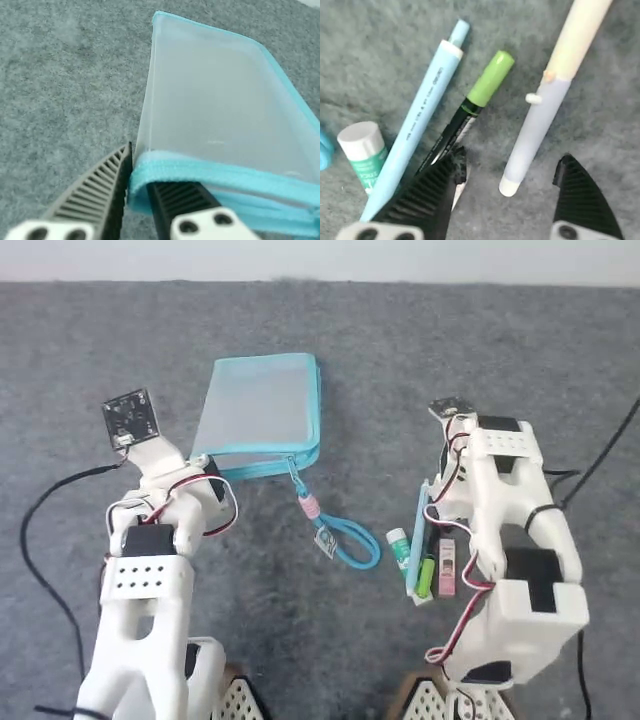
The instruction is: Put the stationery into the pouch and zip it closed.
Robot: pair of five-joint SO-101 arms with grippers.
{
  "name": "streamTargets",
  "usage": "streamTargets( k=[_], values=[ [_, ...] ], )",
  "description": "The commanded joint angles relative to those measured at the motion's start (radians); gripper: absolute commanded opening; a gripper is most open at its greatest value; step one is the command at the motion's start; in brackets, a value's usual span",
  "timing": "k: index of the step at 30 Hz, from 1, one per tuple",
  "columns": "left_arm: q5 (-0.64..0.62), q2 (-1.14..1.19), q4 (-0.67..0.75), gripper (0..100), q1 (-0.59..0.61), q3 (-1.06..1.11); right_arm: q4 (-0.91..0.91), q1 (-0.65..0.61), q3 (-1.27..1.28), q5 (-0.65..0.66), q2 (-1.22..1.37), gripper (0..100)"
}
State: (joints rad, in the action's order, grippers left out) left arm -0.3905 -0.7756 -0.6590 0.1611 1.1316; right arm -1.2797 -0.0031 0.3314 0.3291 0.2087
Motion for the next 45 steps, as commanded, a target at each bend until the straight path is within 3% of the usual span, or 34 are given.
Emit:
streamTargets(
  k=[1,5,11,17,22,28,33,38,42,45],
  values=[
    [-0.015,-0.011,0.028,1,0.009,-0.012,0.018,0.036,-0.046,-0.011,-0.004,27.3],
    [-0.015,-0.011,0.028,1,0.009,-0.012,0.013,0.101,-0.043,-0.003,0.002,20.5],
    [-0.015,-0.011,0.028,1,0.009,-0.012,0.102,0.125,0.049,0.038,0.004,18.8],
    [-0.014,-0.011,0.028,1,0.009,-0.01,0.12,0.133,0.057,0.031,-0.015,0.0],
    [-0.017,-0.003,0.051,1,0.002,-0.004,0.061,0.128,0.061,0.029,-0.134,0.8],
    [-0.017,-0.003,0.308,1,-0.077,0.136,-0.09,0.09,0.063,0.041,-0.472,0.7],
    [-0.017,-0.003,0.387,1,-0.089,0.162,-0.232,-0.117,0.057,0.08,-0.699,0.7],
    [-0.014,-0.003,0.387,1,-0.078,0.166,-0.289,-0.239,0.057,0.017,-0.843,0.7],
    [-0.012,-0.003,0.385,1,-0.078,0.168,-0.272,-0.137,0.109,-0.002,-0.855,2.8],
    [-0.012,-0.003,0.385,1,-0.078,0.168,-0.157,-0.059,0.25,-0.015,-0.796,12.6]
  ],
)
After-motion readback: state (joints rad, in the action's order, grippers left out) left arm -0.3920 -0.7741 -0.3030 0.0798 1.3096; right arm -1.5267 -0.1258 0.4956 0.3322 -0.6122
